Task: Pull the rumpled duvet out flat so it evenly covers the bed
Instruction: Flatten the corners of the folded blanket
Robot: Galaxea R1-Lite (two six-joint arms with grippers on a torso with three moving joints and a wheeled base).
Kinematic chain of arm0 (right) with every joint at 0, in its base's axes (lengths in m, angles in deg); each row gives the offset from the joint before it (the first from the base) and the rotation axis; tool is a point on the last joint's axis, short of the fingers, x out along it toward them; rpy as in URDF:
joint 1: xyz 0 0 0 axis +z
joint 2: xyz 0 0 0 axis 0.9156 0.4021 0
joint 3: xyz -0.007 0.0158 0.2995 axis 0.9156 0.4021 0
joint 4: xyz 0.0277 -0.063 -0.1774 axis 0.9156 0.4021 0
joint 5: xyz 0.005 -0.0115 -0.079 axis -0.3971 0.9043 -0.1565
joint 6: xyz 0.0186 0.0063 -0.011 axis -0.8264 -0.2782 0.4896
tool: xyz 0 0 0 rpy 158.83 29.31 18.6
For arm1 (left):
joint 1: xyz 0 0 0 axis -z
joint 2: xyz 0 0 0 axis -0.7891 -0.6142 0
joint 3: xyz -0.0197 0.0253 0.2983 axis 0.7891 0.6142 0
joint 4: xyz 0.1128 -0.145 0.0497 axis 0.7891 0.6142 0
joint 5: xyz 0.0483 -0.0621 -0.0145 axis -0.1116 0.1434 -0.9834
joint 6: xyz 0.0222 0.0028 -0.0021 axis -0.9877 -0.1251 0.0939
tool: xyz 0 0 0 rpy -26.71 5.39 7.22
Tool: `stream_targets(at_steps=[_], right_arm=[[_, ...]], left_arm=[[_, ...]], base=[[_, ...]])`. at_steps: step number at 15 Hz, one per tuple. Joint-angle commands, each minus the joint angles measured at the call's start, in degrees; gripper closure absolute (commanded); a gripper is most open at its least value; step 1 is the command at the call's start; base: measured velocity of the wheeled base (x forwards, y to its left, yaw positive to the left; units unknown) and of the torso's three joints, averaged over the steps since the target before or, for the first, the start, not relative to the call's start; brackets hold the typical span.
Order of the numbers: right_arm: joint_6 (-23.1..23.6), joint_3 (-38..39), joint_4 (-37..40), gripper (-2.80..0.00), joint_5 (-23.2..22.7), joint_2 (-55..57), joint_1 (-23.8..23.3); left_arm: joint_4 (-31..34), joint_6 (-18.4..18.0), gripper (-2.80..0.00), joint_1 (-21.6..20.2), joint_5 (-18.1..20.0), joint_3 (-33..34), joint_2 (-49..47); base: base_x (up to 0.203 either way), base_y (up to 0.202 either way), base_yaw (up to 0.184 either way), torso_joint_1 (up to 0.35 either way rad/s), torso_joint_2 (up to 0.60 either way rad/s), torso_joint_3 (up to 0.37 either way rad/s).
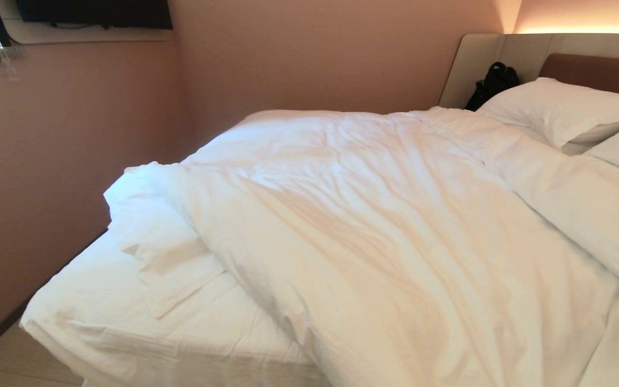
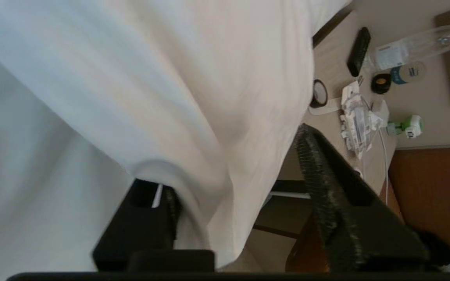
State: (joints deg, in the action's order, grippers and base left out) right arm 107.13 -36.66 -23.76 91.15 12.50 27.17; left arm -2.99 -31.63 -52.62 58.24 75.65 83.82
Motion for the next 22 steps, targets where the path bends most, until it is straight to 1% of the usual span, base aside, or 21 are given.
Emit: stream_targets(at_steps=[1, 3, 5, 8, 10, 11, 13, 16, 19, 21, 22], right_arm=[[1.5, -5.4, -0.1, 0.00, -0.2, 0.9, -2.7], [1.9, -9.3, 0.4, 0.00, -0.4, 1.7, -3.7], [1.9, -11.3, 1.9, 0.00, -0.4, 1.6, -3.8], [1.7, -22.3, 8.0, 0.00, -0.5, 0.9, -3.7], [1.1, -30.6, 13.9, 0.00, -0.6, 0.6, -3.5], [0.2, -36.0, 17.5, 0.00, -0.6, 0.6, -3.4], [-2.7, -45.2, 24.9, 0.00, -0.6, 1.1, -2.6], [-10.5, -60.1, 36.9, 0.00, -0.6, 4.3, -0.6], [-16.3, -70.1, 45.9, 0.00, -0.3, 8.6, 1.6], [-17.4, -70.1, 48.1, 0.00, -0.1, 9.7, 2.6], [-17.4, -67.9, 47.9, 0.00, -0.1, 9.8, 2.9]], left_arm=[[0.0, 0.1, 0.00, 0.0, 0.0, 0.0, 0.0], [0.0, 0.1, 0.00, 0.0, 0.0, 0.0, 0.0], [0.0, 0.1, 0.00, 0.0, 0.0, 0.0, 0.0], [0.0, 0.1, 0.00, 0.0, 0.0, 0.0, 0.0], [0.0, 0.1, 0.00, 0.0, 0.0, 0.0, 0.0], [0.0, 0.1, 0.00, 0.0, 0.0, 0.0, 0.0], [0.0, 0.1, 0.00, 0.0, 0.0, 0.0, 0.0], [0.0, 0.1, 0.00, 0.0, 0.0, 0.0, 0.0], [0.0, 0.1, 0.00, 0.0, 0.0, 0.0, 0.0], [0.0, 0.1, 0.00, 0.0, 0.0, 0.0, 0.0], [0.0, 0.1, 0.00, 0.0, 0.0, 0.0, 0.0]], base=[[0.000, 0.000, 0.000, 0.000, 0.00, 0.000], [0.000, 0.000, 0.000, 0.000, 0.00, 0.000], [0.000, 0.000, 0.000, 0.000, 0.00, 0.000], [0.000, 0.000, 0.000, 0.000, 0.00, 0.000], [0.000, 0.000, 0.000, 0.000, 0.00, 0.000], [0.000, 0.000, 0.000, 0.000, 0.00, 0.000], [0.000, 0.000, 0.000, 0.000, 0.00, 0.000], [0.000, 0.000, 0.000, 0.000, 0.00, 0.000], [0.000, 0.000, 0.000, 0.000, 0.00, 0.000], [0.000, 0.000, 0.000, 0.000, 0.00, 0.000], [0.000, 0.000, 0.000, 0.000, 0.00, 0.000]])
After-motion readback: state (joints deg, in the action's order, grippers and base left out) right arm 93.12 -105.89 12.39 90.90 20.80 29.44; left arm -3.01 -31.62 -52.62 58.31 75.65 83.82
